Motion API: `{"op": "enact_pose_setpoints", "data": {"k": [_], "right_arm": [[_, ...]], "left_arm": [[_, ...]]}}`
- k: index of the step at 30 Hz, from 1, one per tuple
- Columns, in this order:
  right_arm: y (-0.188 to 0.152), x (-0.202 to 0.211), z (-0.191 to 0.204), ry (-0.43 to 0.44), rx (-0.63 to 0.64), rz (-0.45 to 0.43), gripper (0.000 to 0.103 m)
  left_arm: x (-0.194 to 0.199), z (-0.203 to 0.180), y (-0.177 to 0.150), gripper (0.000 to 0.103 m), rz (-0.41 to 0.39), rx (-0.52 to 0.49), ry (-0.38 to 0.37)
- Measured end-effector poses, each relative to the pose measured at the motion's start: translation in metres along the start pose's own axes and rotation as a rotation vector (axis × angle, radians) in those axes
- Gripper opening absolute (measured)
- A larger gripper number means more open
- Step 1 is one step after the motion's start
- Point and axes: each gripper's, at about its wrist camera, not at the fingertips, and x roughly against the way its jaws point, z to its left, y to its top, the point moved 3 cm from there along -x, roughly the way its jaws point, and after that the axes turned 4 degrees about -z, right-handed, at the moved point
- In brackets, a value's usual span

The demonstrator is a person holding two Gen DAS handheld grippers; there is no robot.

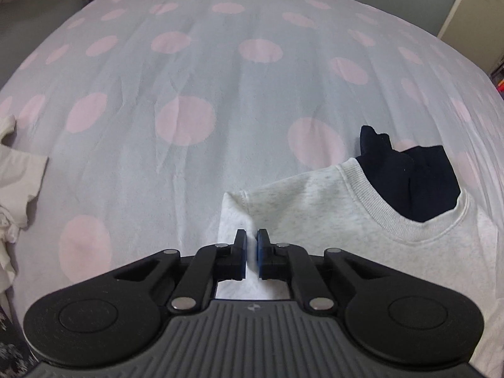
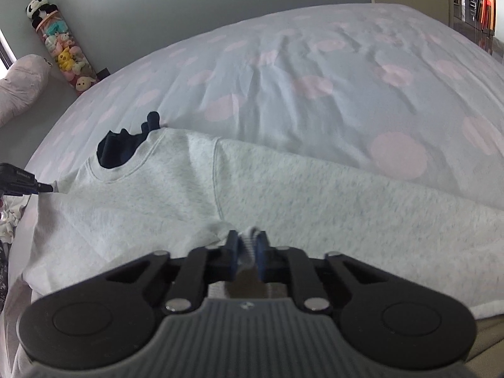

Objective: Fold clothes

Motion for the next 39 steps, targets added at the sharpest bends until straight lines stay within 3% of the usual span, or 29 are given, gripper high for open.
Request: {"op": "enact_pose_setpoints", "data": {"k": [6,11,14,18,20,23,26,29,31,33,35,39], "right_arm": [[0.009,0.018,0.02,0.038,0.05,-0.054,0.006],[0.025,-0.005,0.042,0.054,0.074,-0.075,0.006],[0.033,-0.034,0.046,-0.005,0.086,-0.072,0.006],[0.029,-0.061,0.036,-0.033,0.048,-0.035,0.006],[0.024,-0.064,0.032,-0.026,0.029,-0.022,0.007],[0.017,-0.06,0.03,-0.018,0.033,-0.016,0.016],[0.013,-0.05,0.033,-0.012,0.052,-0.028,0.037],[0.01,-0.04,0.037,-0.011,0.07,-0.04,0.043],[0.009,-0.034,0.038,-0.012,0.078,-0.042,0.047],[0.008,-0.03,0.037,-0.015,0.07,-0.039,0.048],[0.008,-0.025,0.034,-0.015,0.046,-0.04,0.05],[0.005,-0.019,0.025,-0.003,-0.033,-0.024,0.062]], "left_arm": [[0.02,0.024,0.008,0.004,-0.026,-0.026,0.02],[0.032,0.05,0.017,0.003,-0.053,-0.041,0.057],[0.031,0.058,0.023,0.0,-0.085,-0.069,0.129],[0.024,0.071,0.021,0.0,-0.068,-0.025,0.044],[0.029,0.068,0.01,0.0,-0.071,-0.047,0.004],[0.039,0.064,-0.01,0.004,-0.083,-0.074,-0.061],[0.057,0.061,-0.033,0.015,-0.111,-0.101,-0.102],[0.077,0.055,-0.059,0.025,-0.141,-0.165,-0.122],[0.09,0.049,-0.078,0.042,-0.156,-0.225,-0.129],[0.101,0.041,-0.099,0.052,-0.168,-0.308,-0.129],[0.106,0.035,-0.122,0.052,-0.167,-0.387,-0.126],[0.104,0.026,-0.166,0.054,-0.157,-0.495,-0.102]]}}
